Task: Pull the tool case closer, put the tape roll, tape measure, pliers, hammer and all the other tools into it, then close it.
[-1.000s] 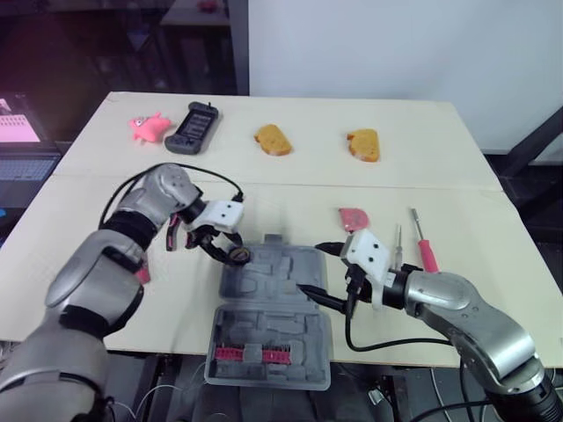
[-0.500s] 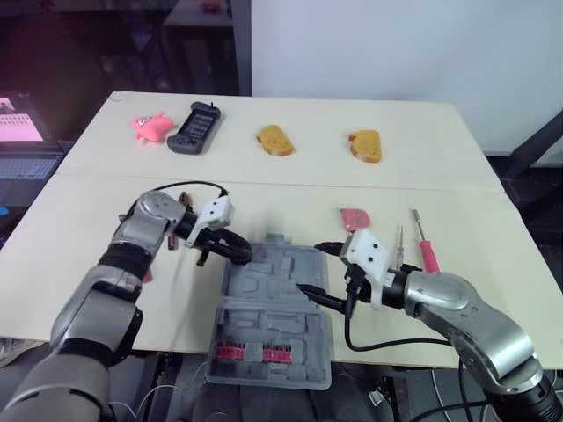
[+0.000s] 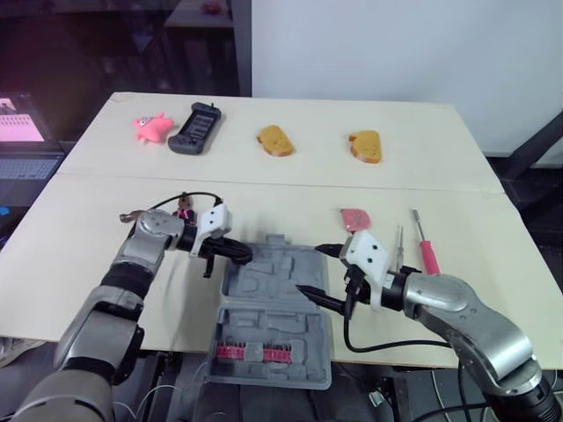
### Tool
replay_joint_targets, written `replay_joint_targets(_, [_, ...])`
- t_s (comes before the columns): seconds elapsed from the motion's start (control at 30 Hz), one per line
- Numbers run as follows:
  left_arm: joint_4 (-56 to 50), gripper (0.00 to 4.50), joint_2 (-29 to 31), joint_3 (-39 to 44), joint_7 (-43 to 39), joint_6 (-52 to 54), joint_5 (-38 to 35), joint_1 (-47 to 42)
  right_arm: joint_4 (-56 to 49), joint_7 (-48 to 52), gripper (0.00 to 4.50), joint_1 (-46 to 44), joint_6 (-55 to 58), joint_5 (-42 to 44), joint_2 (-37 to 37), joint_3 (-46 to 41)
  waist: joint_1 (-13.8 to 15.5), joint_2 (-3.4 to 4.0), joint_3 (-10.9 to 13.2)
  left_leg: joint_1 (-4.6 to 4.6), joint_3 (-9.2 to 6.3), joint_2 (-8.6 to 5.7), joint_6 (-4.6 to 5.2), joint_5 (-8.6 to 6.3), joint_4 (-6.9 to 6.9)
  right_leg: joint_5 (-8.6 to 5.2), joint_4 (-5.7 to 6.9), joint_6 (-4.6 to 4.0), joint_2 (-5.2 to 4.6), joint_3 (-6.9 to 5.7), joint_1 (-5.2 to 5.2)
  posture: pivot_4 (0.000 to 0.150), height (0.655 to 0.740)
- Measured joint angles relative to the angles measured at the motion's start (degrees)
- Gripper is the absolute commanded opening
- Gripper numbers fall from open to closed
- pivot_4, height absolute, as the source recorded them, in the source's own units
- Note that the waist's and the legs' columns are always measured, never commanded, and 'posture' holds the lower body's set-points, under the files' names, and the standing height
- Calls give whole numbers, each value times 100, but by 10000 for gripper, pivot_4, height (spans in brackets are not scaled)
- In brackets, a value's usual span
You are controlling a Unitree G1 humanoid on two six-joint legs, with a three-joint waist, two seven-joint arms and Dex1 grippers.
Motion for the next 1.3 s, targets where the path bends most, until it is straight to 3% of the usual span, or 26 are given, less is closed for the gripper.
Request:
replay_joint_targets(0.07, [-10, 778, -26, 96, -41, 101, -59, 0, 0, -7, 45000, 0, 2, 0, 2, 0, -3, 0, 0, 0, 0, 0, 0, 0, 0, 0, 0, 0, 0, 0, 0, 1500, 7395])
replay_joint_targets(0.13, [-12, 5809, -14, 181, -63, 115, -56, 0, 0, -19, 45000, 2, 4, -1, 4, 0, -10, 0, 0, 0, 0, 0, 0, 0, 0, 0, 0, 0, 0, 0, 0, 1500, 7395])
replay_joint_targets(0.17, [-11, 8591, -7, 181, -61, 92, -40, 0, 0, -27, 45000, 2, 4, -1, 5, 0, -12, 0, 0, 1, 0, 0, 0, 0, 0, 0, 0, 0, 0, 0, 0, 1500, 7395])
replay_joint_targets(0.27, [13, 22625, -7, 182, -39, 54, 26, 0, 0, -40, 45000, 2, 4, -1, 10, 0, -8, 0, 0, 1, 0, 0, 0, 0, -1, 0, 0, 0, 0, 0, 0, 1500, 7395])
replay_joint_targets(1.3, [229, 22625, -140, 223, 303, -178, 201, 148, -122, -105, 45000, 127, 63, 18, 9, -15, -9, 0, 0, 2, 0, 0, 0, 0, -1, 0, 0, 0, 0, 0, 1, 1500, 7395])
